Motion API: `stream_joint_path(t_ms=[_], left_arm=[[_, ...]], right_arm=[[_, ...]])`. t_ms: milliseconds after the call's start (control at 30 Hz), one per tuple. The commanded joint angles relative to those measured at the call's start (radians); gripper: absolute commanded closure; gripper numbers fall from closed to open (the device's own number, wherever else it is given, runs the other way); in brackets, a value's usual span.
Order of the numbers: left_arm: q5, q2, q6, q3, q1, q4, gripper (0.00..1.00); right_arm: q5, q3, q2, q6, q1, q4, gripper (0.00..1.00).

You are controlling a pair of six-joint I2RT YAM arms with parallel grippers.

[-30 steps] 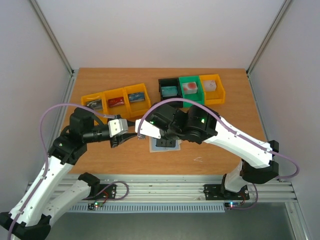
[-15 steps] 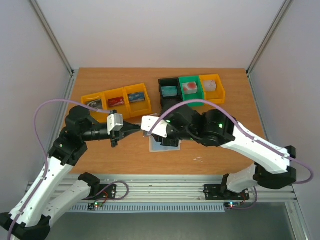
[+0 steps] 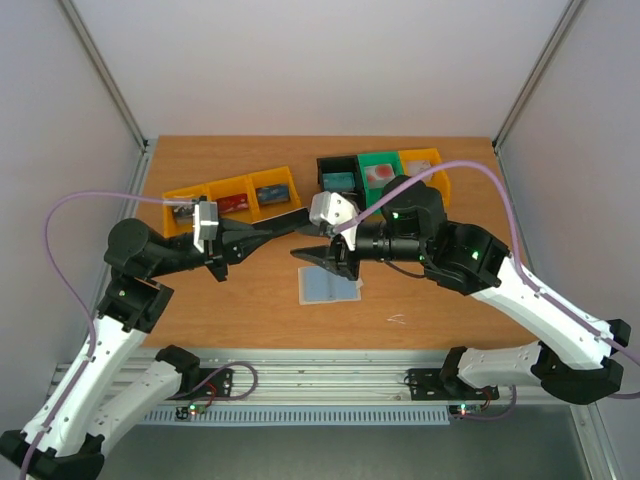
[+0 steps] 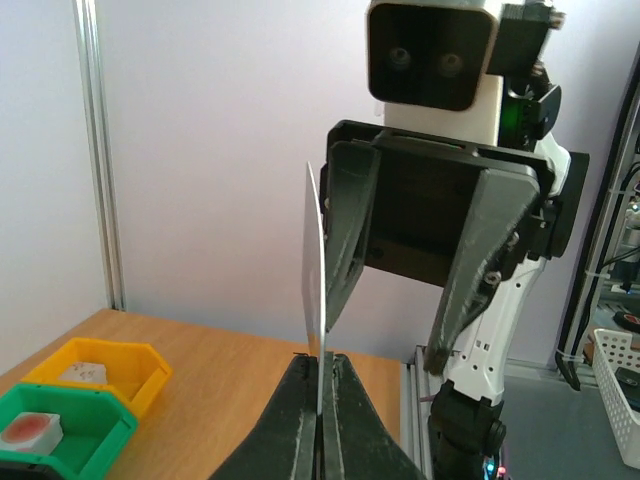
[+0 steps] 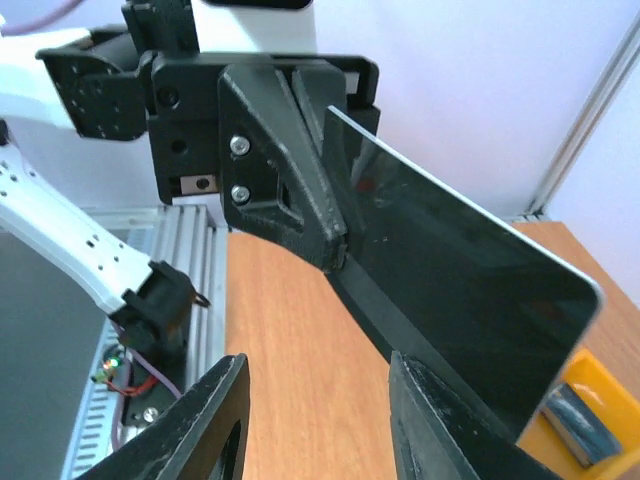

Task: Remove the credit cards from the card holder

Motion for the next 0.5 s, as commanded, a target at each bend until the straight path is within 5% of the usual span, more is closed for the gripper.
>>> stream_joint_path(t_ms=[0, 267, 467], left_arm=[[0.039, -0.017, -0.033, 0.015, 0.003, 0.071, 1.00], [0.043, -0.026, -0.018, 0.021, 0.004, 0.065, 1.00], [0.037, -0.020, -0.022, 0.021, 0.004, 0.066, 1.00]], right_arm=[[-0.146, -0.014, -0.012, 0.128, -0.077, 0.110, 0.60], [-0.257, -0.017, 0.004, 0.218, -0.266, 0.056, 0.52], [-0.457, 0.068, 0.071, 0.242, -0.269, 0.010, 0.46]])
